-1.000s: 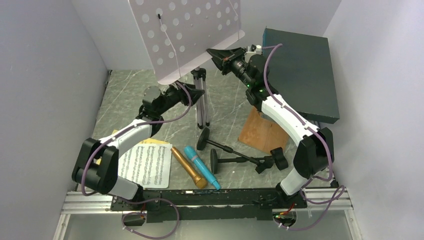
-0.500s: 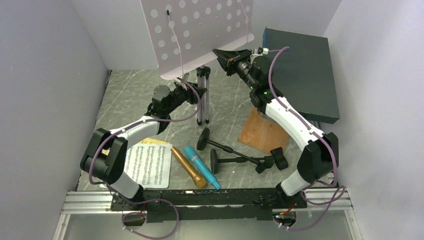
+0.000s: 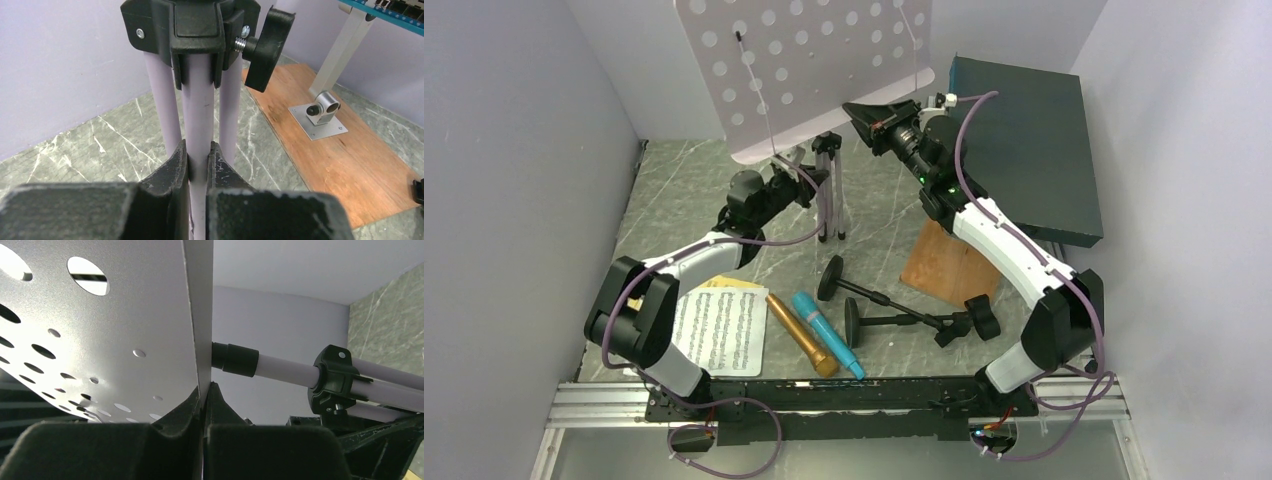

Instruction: Set up the instrument practice props

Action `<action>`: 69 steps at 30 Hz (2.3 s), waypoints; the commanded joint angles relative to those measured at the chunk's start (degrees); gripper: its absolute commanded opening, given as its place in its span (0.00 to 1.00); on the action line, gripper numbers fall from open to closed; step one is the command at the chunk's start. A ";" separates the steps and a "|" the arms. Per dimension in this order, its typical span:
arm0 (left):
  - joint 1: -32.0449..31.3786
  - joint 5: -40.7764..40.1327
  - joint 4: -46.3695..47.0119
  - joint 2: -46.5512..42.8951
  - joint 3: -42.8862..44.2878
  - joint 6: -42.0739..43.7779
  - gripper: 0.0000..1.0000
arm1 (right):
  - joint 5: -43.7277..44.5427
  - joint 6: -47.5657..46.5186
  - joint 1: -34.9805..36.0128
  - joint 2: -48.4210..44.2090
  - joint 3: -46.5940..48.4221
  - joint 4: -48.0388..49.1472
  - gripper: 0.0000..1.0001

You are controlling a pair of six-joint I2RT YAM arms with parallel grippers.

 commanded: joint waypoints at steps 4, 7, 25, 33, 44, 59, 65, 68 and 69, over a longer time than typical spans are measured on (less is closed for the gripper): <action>-3.54 -4.29 -1.87 -2.40 -3.55 11.17 0.00 | -4.13 -4.65 0.75 -6.04 3.16 9.22 0.03; -6.27 -6.16 -1.96 -1.84 -3.99 13.50 0.00 | -5.50 -4.10 0.12 -5.51 2.76 10.30 0.08; -6.69 -7.65 -5.27 -1.55 -2.46 7.85 0.00 | -11.08 -49.40 -1.34 -17.29 0.33 -14.55 0.95; -6.67 -7.45 -10.45 -1.45 -1.00 5.18 0.00 | -17.67 -71.41 -1.60 -18.23 4.22 -31.18 1.00; -6.17 -4.05 -16.62 -2.99 1.01 3.07 0.00 | -7.75 -93.52 6.94 -20.07 -6.41 -29.16 0.89; -5.37 -1.88 -14.54 -3.08 -1.01 0.78 0.00 | 17.37 -90.86 11.92 -10.56 -21.94 6.06 0.54; -5.37 -2.28 -14.72 -3.30 -1.06 0.86 0.00 | 20.08 -85.23 12.10 -10.96 -26.77 18.35 0.50; -5.37 -1.83 -14.65 -2.86 -0.82 0.81 0.00 | 18.83 -81.84 11.99 -12.69 -30.18 26.73 0.52; -5.37 -1.46 -14.74 -2.57 -0.55 0.77 0.00 | 19.16 -80.62 11.91 -12.96 -31.14 30.97 0.54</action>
